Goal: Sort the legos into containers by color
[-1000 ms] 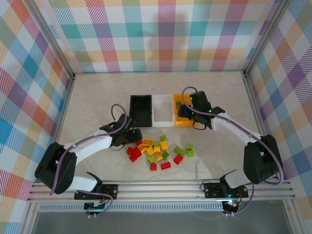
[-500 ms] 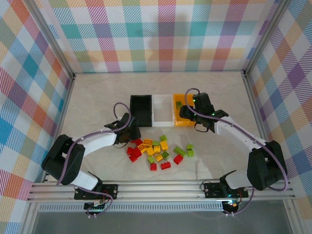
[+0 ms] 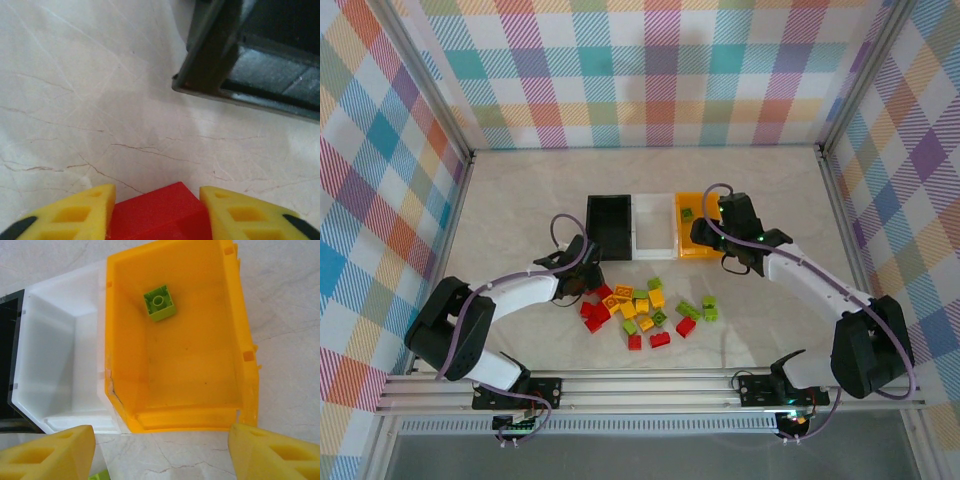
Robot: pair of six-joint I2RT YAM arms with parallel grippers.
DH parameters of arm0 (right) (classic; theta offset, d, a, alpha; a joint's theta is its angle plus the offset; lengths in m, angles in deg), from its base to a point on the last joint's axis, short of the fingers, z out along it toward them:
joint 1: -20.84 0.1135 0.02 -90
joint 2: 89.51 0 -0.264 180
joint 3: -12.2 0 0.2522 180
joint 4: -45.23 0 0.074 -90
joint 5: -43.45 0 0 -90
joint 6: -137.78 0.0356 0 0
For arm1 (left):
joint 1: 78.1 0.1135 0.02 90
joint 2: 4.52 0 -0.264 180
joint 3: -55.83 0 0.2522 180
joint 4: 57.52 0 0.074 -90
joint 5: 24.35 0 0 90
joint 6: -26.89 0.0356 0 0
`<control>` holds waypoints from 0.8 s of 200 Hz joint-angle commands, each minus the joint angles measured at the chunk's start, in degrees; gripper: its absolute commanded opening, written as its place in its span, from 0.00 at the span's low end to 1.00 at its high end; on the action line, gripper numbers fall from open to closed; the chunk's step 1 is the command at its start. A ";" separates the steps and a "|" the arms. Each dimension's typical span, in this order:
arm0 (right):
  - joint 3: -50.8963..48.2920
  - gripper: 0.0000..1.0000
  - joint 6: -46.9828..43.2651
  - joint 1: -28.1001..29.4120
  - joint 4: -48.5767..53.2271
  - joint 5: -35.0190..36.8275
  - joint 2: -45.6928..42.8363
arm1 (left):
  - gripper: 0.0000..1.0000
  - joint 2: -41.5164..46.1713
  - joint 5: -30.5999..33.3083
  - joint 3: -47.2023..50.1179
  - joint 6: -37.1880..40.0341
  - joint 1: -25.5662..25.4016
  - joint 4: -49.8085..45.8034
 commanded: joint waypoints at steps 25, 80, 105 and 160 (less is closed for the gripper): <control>-1.13 0.71 0.86 0.25 -0.02 1.24 -2.99 | 0.30 9.11 1.75 -0.09 0.04 -0.20 -6.58; -4.57 0.71 1.47 0.24 -0.64 0.37 -5.04 | 0.30 6.45 3.90 -16.16 4.86 2.71 -12.97; -5.82 0.71 1.66 0.31 -0.55 0.06 -5.51 | 0.30 -2.53 3.79 -24.14 6.24 3.84 -12.14; -9.91 0.71 2.66 0.38 0.40 -3.57 -9.78 | 0.34 -18.55 7.28 -38.50 7.84 4.50 -14.94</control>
